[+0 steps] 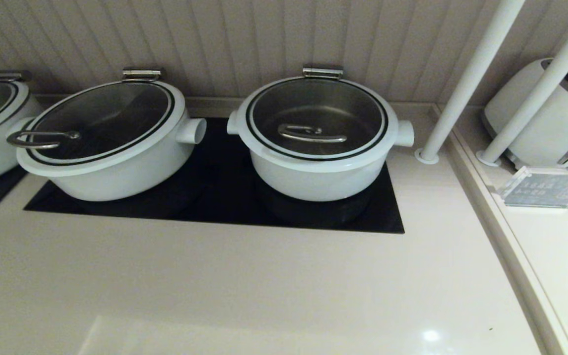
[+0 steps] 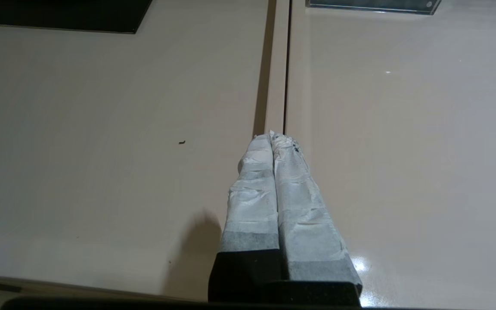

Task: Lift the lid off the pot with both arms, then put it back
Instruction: Open the food pot lid a small opening with the right arm

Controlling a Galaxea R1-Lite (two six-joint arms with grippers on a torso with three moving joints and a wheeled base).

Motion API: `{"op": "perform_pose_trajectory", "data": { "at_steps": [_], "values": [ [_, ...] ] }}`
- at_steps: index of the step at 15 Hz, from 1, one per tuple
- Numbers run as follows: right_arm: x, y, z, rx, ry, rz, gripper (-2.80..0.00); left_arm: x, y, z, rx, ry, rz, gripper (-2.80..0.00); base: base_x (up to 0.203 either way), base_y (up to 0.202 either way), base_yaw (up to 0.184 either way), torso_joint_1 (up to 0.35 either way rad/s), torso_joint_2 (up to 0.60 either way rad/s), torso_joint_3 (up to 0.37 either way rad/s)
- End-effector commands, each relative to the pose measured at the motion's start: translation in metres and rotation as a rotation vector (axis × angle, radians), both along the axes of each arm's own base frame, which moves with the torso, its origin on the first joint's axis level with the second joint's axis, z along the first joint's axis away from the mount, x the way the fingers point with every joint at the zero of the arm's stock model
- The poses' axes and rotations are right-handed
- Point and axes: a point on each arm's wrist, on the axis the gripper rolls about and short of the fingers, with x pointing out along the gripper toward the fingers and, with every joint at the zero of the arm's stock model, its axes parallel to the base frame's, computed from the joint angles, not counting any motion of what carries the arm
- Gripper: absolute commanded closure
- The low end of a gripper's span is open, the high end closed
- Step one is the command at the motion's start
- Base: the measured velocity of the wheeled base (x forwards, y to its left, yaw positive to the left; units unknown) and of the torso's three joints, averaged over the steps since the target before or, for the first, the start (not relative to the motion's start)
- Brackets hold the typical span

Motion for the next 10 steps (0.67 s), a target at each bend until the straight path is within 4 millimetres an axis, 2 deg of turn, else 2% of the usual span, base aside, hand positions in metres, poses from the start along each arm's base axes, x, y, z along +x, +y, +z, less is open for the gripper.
{"op": "perform_pose_trajectory", "data": {
  "at_steps": [1, 8, 10],
  "values": [
    [0.0, 0.0, 0.0, 0.011, 0.0, -0.001, 0.0, 0.0, 0.0, 0.0, -0.001, -0.001, 0.001, 0.0, 0.0, 0.0, 0.0, 0.0, 0.0, 0.0],
    [0.0, 0.0, 0.001, -0.023, -0.003, 0.005, 0.0, 0.0, 0.0, 0.0, -0.001, -0.001, 0.001, 0.0, 0.0, 0.0, 0.0, 0.0, 0.0, 0.0],
    [-0.004, 0.0, 0.013, -0.03, -0.046, 0.02, 0.0, 0.0, 0.0, 0.0, -0.001, -0.001, 0.001, 0.0, 0.0, 0.0, 0.0, 0.0, 0.0, 0.0]
  ]
}}
